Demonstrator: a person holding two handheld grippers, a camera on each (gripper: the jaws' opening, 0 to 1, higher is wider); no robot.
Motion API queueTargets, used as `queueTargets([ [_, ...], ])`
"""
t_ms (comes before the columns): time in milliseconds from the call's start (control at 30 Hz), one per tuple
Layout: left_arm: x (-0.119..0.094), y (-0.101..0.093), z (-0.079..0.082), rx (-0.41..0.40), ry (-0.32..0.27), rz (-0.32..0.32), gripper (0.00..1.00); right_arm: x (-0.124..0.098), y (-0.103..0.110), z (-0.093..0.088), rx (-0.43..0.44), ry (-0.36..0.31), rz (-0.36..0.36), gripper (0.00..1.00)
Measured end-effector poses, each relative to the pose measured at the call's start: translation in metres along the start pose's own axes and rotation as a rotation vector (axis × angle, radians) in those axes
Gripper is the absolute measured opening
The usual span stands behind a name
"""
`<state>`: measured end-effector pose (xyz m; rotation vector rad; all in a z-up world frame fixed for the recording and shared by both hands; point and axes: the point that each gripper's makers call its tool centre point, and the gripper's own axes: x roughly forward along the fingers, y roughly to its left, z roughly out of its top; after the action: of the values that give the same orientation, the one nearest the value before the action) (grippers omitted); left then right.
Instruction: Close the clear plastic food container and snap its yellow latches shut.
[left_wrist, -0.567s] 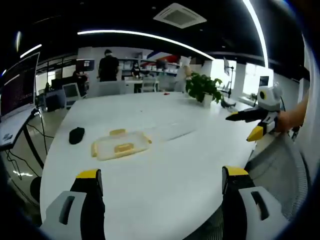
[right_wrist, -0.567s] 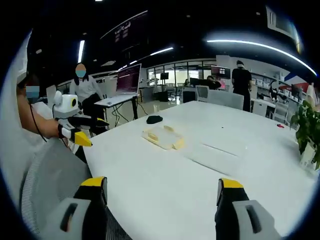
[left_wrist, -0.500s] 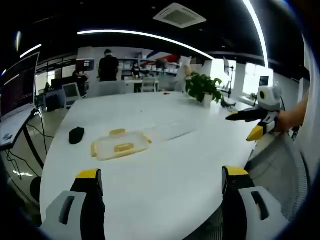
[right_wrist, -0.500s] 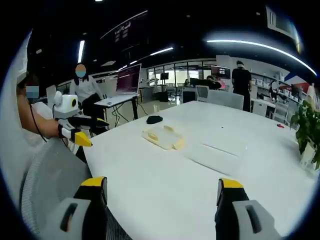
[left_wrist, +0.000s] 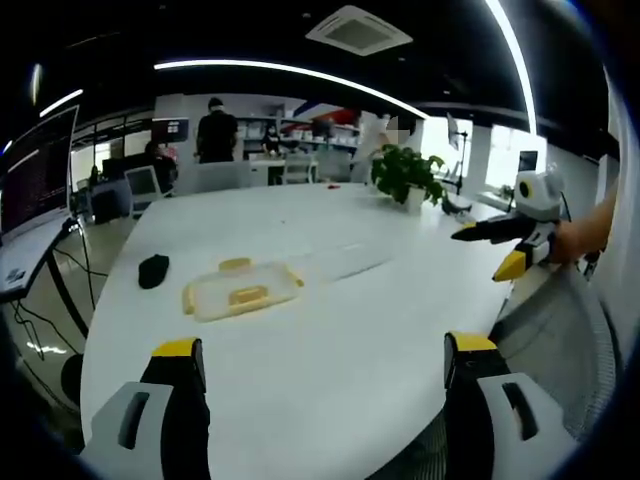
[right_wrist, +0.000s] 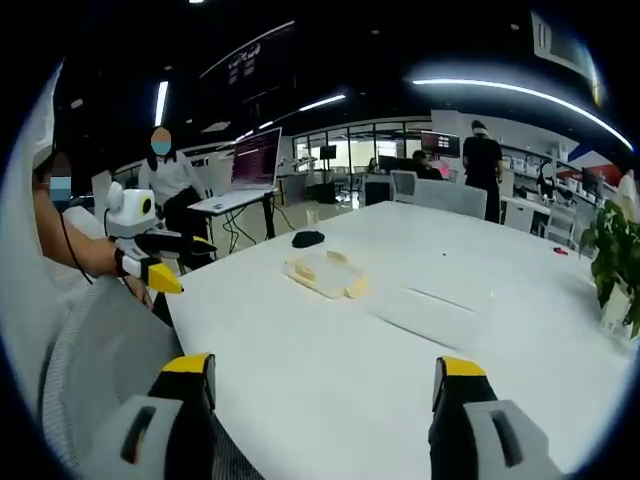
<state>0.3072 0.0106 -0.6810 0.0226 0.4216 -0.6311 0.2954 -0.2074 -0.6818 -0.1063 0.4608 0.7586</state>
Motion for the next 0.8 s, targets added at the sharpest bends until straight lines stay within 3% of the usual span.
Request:
queueTargets([
  [800, 0.0018, -0.0019, 0.0032, 0.015, 0.002, -0.014, 0.97, 0.0026, 0.003, -0.0004, -0.018, 0.019, 0.021, 0.86],
])
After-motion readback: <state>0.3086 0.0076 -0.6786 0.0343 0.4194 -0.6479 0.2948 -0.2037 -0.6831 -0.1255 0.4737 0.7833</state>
